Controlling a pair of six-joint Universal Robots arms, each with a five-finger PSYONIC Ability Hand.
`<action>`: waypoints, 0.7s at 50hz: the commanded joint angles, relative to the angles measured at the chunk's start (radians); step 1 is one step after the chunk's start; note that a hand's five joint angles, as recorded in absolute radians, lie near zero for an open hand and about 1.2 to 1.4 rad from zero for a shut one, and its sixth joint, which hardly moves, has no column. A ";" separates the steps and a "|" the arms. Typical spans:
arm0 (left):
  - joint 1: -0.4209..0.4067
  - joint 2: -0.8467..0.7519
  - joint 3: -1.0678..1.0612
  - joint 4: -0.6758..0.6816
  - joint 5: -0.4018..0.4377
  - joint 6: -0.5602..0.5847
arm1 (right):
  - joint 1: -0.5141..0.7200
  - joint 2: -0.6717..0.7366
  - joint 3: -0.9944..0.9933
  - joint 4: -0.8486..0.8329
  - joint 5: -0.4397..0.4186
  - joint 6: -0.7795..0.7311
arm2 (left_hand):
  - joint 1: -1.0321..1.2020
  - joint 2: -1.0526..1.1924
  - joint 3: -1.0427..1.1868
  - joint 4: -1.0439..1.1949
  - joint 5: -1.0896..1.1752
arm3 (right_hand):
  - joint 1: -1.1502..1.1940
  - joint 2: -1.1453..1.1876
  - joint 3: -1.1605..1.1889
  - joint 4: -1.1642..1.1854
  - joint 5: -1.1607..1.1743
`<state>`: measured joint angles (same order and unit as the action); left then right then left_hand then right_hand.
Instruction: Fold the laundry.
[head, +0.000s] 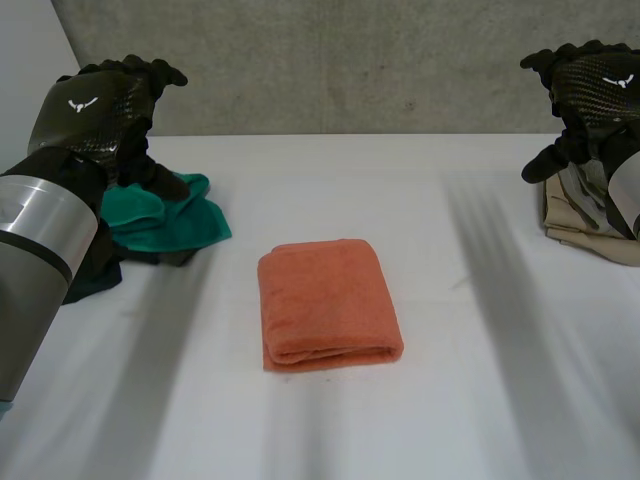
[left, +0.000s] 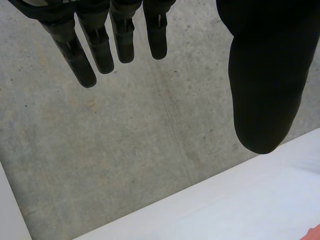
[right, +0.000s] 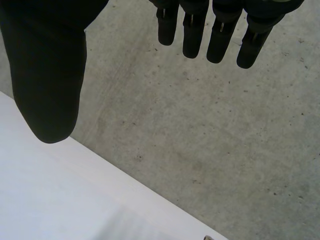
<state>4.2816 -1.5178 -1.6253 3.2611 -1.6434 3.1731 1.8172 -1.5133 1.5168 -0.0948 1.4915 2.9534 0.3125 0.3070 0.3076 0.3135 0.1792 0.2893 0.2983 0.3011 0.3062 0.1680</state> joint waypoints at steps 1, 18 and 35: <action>0.000 0.002 -0.004 0.000 0.000 -0.001 | -0.001 0.001 0.000 0.000 0.000 0.000 | -0.137 -0.132 -0.132 -0.138 -0.178 | -0.115 -0.124 -0.127 -0.132 -0.168; 0.000 -0.004 0.021 0.000 0.092 0.004 | 0.014 0.001 -0.018 0.076 -0.028 -0.039 | -0.131 -0.126 -0.126 -0.132 -0.173 | -0.115 -0.124 -0.127 -0.132 -0.168; -0.009 -0.056 0.116 -0.003 0.405 0.004 | 0.263 0.119 0.203 0.035 -0.231 -0.152 | -0.128 -0.123 -0.123 -0.129 -0.170 | -0.115 -0.124 -0.127 -0.132 -0.168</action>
<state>4.2818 -1.5402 -1.5478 3.2588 -1.3203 3.1775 1.9446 -1.4724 1.6104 0.1188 1.2522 2.7979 0.2089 0.2064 0.2107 0.2036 0.0493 0.2346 0.2161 0.2136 0.2092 0.0508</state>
